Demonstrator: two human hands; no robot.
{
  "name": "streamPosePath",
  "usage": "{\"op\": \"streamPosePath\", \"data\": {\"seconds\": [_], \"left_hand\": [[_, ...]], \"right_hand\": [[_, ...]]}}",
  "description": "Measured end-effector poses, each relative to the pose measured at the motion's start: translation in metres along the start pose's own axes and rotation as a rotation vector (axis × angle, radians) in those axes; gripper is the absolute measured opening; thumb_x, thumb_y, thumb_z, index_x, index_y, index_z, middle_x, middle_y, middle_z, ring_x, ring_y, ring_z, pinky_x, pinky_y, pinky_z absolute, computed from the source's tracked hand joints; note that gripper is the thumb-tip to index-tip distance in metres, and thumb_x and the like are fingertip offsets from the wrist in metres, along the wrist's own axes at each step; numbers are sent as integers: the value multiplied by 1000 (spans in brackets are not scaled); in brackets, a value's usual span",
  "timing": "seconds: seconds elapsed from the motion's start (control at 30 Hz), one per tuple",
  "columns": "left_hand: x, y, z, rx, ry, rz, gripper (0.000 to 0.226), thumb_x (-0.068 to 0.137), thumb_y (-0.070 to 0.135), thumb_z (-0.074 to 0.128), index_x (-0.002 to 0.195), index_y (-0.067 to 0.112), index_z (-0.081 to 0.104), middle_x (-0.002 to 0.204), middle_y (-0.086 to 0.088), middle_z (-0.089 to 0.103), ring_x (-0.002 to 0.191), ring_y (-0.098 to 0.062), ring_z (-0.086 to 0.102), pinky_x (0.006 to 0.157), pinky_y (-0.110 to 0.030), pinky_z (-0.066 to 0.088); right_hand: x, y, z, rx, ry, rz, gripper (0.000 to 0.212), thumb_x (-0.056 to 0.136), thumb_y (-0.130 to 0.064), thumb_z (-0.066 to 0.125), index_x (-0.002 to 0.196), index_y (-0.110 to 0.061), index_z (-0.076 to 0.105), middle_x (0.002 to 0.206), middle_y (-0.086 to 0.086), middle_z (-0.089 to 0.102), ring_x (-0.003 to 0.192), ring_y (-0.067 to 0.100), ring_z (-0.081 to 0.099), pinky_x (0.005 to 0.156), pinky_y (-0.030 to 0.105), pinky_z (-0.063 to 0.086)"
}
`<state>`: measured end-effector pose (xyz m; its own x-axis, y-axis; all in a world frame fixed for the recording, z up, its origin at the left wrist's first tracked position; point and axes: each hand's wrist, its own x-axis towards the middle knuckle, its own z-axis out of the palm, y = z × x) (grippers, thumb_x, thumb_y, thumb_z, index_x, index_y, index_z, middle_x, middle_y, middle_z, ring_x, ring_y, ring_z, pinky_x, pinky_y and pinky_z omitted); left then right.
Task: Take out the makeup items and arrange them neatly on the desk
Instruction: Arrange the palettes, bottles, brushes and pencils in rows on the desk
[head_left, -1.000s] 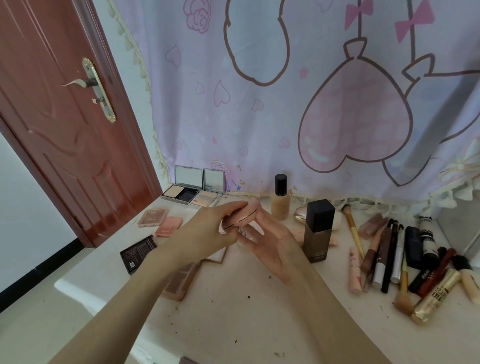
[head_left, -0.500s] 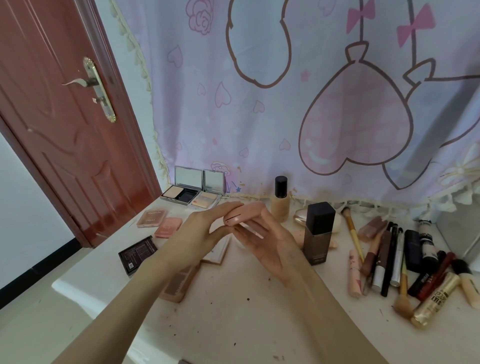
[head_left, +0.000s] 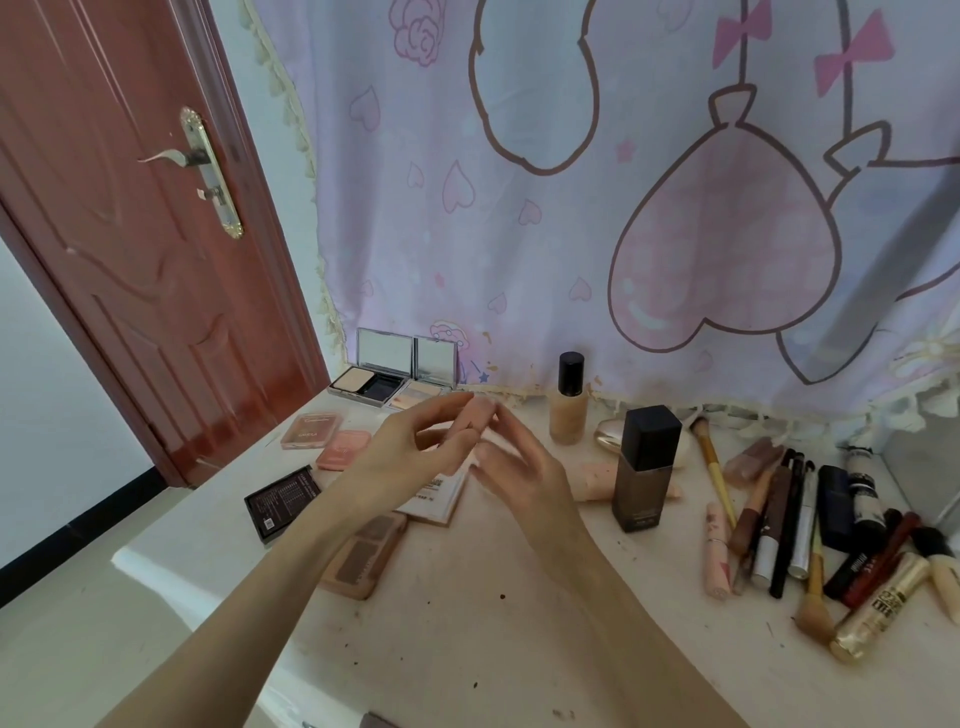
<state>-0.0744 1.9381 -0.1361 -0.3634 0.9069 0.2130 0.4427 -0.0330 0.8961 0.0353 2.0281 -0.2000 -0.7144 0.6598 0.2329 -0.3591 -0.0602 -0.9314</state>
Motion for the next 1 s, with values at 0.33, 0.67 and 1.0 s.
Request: {"op": "streamPosePath", "data": {"seconds": [0.33,0.67,1.0], "left_hand": [[-2,-3,-4,147,-157,158,56,83,4,65,125,34,46,136,20,42,126,9,37,102,-11,32],[4,-15,-7,471,-148,286,58,89,4,57,134,30,30,117,37,42,102,34,36,84,6,28],[15,-18,-8,569,-104,320,52,92,1,50,134,27,36,111,22,59,98,16,51,80,-1,36]], "right_hand": [[3,-6,-9,665,-171,332,50,82,-42,66,123,-14,60,121,20,61,112,32,59,89,36,51],[1,-3,3,760,18,283,50,86,-26,60,130,-6,50,122,24,58,115,33,57,87,37,52],[3,5,0,904,58,335,53,72,-24,74,118,-4,56,99,23,68,95,34,66,81,41,54]]}}
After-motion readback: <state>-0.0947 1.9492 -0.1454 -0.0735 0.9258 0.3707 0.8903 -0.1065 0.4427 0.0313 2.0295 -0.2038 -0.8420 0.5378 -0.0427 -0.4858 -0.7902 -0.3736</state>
